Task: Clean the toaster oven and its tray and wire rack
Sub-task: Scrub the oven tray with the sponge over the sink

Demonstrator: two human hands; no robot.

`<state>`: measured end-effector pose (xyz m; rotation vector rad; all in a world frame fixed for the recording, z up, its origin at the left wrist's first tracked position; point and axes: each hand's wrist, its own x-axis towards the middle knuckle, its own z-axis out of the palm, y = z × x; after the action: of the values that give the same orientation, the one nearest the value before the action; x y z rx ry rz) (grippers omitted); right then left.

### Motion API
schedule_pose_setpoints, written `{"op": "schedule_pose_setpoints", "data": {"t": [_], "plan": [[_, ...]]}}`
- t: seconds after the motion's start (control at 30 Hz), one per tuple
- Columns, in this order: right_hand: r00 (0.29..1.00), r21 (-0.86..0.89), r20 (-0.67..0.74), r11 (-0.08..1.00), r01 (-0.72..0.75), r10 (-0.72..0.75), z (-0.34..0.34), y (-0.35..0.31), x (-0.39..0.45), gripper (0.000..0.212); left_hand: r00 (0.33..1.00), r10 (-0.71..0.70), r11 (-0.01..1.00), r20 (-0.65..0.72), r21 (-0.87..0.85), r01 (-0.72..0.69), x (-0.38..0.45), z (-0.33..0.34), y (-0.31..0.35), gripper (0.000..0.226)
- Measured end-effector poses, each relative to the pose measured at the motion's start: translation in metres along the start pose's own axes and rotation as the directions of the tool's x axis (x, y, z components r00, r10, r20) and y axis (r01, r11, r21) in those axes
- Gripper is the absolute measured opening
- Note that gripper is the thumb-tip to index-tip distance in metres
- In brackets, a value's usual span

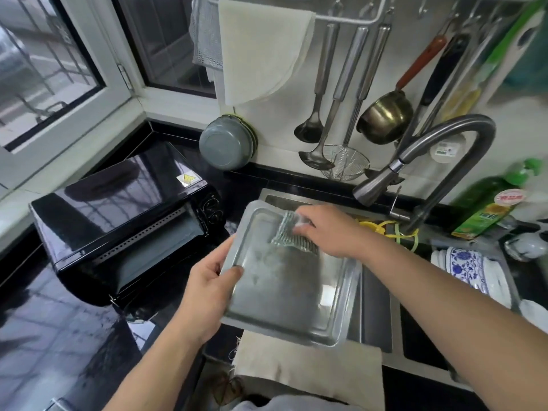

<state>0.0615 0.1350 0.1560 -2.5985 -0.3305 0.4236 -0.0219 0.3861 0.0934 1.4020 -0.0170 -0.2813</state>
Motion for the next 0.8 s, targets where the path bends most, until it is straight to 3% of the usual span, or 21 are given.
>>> {"op": "schedule_pose_setpoints", "data": {"t": [0.1, 0.17, 0.33, 0.43, 0.57, 0.7, 0.8], "plan": [[0.987, -0.063, 0.082, 0.989, -0.133, 0.138, 0.004, 0.046, -0.021, 0.02, 0.995, -0.033, 0.998, -0.09, -0.062, 0.027, -0.005, -0.01, -0.005, 0.069], [0.986, -0.087, 0.072, 0.986, -0.143, 0.15, 0.006, 0.049, -0.016, 0.021, 0.994, -0.062, 0.996, -0.092, -0.064, 0.056, -0.005, -0.01, -0.007, 0.073], [0.996, 0.038, -0.082, 0.999, 0.027, -0.024, 0.016, -0.012, 0.03, 0.025, 0.999, -0.041, 0.992, -0.011, 0.119, 0.042, 0.013, 0.005, 0.0, 0.08], [0.993, 0.031, -0.108, 0.998, 0.048, -0.045, 0.017, -0.015, 0.034, 0.02, 0.998, -0.049, 0.995, -0.027, 0.082, 0.051, 0.012, 0.008, -0.001, 0.079], [0.99, -0.005, -0.049, 0.991, -0.134, 0.133, 0.019, 0.044, 0.004, 0.017, 0.985, -0.036, 0.999, -0.171, -0.032, 0.031, 0.001, -0.009, -0.003, 0.078], [0.974, 0.024, -0.1, 0.979, -0.201, 0.202, 0.024, 0.068, -0.006, 0.013, 0.984, -0.082, 0.992, -0.161, -0.108, 0.065, -0.002, -0.012, -0.002, 0.075], [0.927, 0.238, -0.186, 0.93, -0.279, 0.326, 0.024, 0.062, -0.001, 0.021, 0.973, -0.092, 0.985, -0.214, -0.165, 0.056, 0.003, -0.006, -0.002, 0.075]]}}
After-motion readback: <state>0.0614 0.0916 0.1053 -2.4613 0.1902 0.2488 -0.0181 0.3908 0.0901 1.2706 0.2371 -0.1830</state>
